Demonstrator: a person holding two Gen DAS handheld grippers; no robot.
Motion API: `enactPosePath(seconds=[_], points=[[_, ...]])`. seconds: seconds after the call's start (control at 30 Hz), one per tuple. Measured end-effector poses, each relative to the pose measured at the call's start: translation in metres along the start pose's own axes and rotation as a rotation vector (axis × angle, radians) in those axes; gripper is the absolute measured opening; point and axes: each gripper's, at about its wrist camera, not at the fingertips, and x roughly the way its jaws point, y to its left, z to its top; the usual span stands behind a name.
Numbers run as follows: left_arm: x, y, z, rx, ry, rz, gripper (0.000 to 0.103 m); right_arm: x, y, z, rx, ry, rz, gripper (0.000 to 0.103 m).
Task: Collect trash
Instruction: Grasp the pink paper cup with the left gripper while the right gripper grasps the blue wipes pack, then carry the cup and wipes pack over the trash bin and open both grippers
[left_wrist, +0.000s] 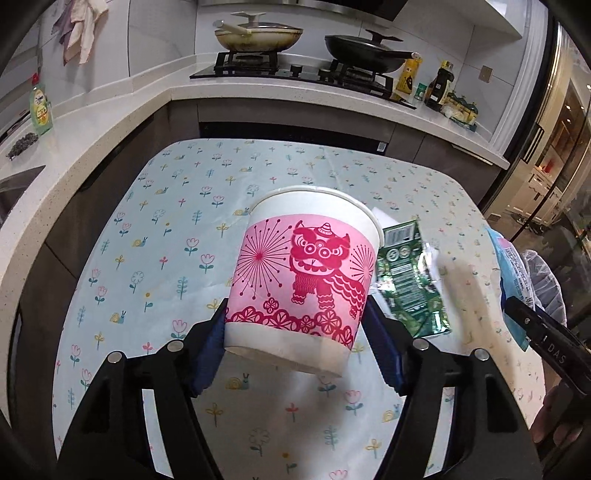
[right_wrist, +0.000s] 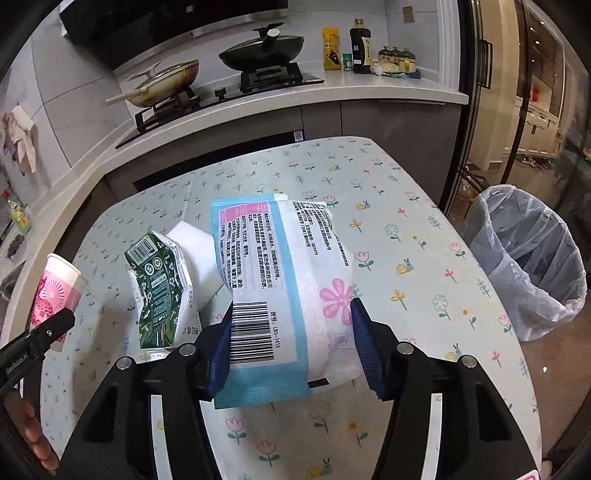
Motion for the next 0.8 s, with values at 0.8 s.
enactPosePath(seconds=[0.8], points=[[-0.068,-0.202,-0.003,0.25,-0.099,-0.186,0.066,-0.101,-0.139,-0.002,0.202,-0.17,-0.041,0.056]])
